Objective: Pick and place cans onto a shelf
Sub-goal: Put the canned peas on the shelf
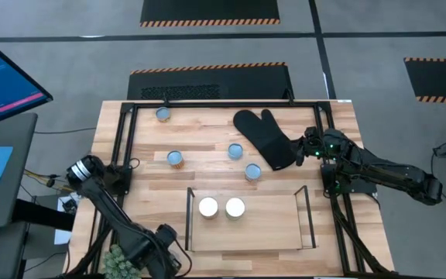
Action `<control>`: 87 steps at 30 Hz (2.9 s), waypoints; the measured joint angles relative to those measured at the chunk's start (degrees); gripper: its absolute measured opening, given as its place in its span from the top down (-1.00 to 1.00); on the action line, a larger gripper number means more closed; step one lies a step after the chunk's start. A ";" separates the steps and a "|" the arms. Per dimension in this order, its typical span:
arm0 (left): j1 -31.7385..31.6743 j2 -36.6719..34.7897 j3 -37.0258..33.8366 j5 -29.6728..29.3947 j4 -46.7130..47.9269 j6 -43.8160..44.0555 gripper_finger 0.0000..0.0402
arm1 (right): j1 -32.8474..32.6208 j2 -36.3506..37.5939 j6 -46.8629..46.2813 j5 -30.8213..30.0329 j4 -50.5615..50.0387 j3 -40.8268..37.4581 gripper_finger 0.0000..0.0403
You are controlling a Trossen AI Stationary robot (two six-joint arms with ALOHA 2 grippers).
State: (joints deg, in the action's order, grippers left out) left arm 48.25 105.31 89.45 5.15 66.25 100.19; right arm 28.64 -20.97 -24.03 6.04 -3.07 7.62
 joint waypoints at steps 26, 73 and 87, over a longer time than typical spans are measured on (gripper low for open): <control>-3.91 -19.94 0.13 5.06 -12.51 -4.98 1.00 | 0.00 0.01 0.59 -0.02 -0.04 0.00 0.83; -26.05 -4.82 7.46 -2.22 -7.13 -50.34 1.00 | 0.00 0.02 2.08 -0.28 -4.63 0.00 0.83; -25.80 -4.87 10.51 -1.36 -6.10 -51.78 1.00 | 0.00 0.01 2.10 -0.76 -5.64 0.00 0.83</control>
State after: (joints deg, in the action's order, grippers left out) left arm 22.45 100.44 99.96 3.79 60.15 48.40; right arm 28.64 -20.96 -21.93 5.28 -8.71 7.62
